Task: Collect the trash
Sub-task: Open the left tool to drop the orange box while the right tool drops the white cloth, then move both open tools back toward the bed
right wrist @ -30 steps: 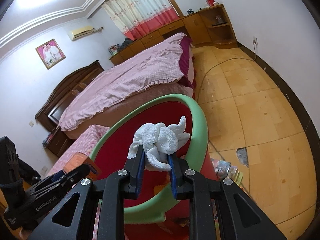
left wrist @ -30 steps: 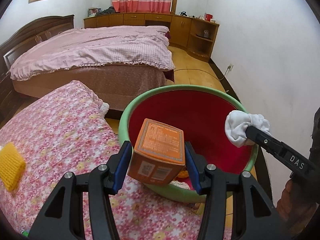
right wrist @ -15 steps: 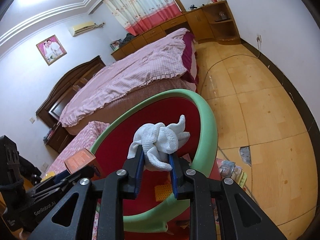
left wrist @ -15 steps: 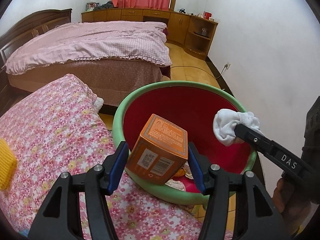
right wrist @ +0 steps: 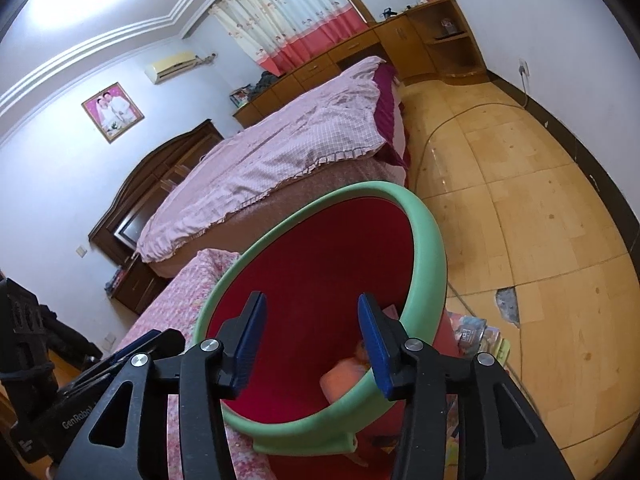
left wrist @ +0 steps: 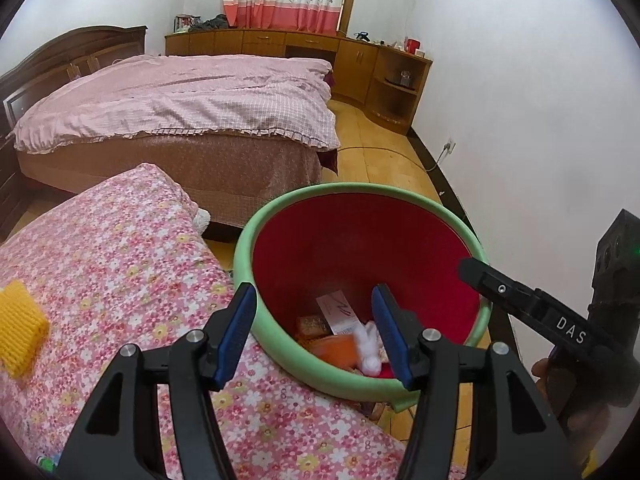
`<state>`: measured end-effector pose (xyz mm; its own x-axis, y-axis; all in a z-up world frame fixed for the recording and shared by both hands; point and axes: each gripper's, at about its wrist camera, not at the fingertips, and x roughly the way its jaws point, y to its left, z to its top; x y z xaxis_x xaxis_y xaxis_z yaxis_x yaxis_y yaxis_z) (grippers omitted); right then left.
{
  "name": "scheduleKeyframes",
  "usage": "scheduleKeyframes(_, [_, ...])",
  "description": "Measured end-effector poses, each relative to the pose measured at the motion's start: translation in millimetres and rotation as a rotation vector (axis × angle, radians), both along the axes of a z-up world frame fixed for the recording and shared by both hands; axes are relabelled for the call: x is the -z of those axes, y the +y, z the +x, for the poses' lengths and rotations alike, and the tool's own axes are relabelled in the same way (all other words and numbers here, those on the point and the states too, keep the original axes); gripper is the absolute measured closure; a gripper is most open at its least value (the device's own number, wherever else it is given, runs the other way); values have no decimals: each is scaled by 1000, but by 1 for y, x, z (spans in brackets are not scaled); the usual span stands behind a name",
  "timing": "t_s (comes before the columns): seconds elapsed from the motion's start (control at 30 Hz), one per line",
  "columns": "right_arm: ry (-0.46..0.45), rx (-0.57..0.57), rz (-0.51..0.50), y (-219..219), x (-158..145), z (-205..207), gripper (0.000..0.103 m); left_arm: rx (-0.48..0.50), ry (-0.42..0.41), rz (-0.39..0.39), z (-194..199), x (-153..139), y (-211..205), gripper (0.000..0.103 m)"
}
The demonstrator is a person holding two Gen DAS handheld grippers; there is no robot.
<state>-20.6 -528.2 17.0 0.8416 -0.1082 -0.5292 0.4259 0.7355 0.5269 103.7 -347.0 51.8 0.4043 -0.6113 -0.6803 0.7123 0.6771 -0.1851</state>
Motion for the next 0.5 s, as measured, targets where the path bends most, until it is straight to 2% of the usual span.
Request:
scheduleKeyframes(0.23, [-7, -2, -10, 6, -8, -5, 53, -49, -5, 3, 0, -9, 22, 43])
scheduleKeyframes(0.5, [-14, -40, -33, 27, -20, -1, 50, -132, -6, -5, 5, -18, 65, 43])
